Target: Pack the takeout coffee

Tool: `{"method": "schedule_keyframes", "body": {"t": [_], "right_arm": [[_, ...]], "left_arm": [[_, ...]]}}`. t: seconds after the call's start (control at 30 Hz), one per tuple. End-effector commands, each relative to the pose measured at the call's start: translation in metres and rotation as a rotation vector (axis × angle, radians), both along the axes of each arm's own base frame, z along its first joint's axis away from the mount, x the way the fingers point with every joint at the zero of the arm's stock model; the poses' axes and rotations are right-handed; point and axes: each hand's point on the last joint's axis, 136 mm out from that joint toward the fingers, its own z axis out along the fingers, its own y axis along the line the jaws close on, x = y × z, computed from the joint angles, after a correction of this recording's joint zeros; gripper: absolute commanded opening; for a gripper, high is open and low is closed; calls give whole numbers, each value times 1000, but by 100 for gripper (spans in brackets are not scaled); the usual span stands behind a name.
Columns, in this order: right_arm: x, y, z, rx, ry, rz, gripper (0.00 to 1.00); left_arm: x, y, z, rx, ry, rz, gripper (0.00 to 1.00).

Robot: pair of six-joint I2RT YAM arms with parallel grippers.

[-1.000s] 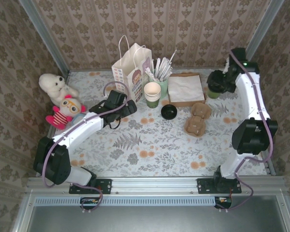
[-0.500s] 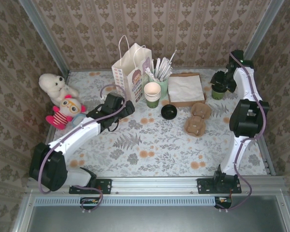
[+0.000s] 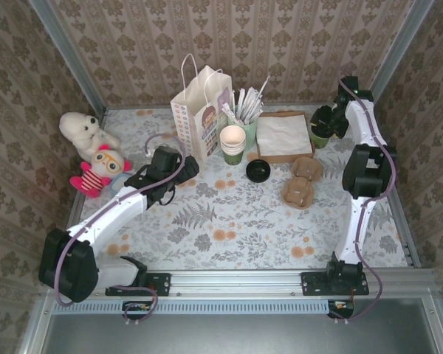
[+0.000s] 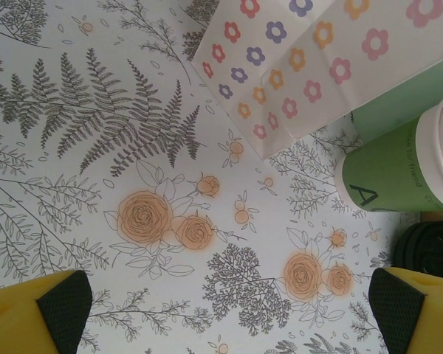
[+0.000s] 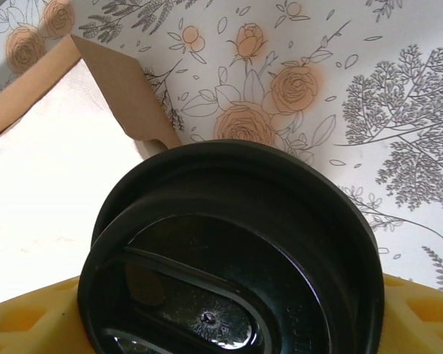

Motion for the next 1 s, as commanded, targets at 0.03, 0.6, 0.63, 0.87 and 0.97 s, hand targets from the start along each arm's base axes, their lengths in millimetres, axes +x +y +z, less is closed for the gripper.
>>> {"method": "schedule_keyframes", "body": {"t": [0.03, 0.6, 0.63, 0.87, 0.97], "right_arm": [[4, 15, -9, 44, 37, -4, 73], [10, 3, 21, -29, -26, -19, 91], [10, 1, 24, -35, -31, -17, 92], [10, -2, 24, -39, -30, -19, 94], [10, -2, 23, -39, -29, -14, 95]], "left_arm": [[-2, 3, 8, -21, 0, -10, 100], [-4, 14, 15, -59, 1, 37, 100], [-4, 14, 14, -57, 3, 36, 100], [-1, 22, 11, -73, 18, 66, 100], [-1, 24, 11, -72, 19, 71, 100]]}}
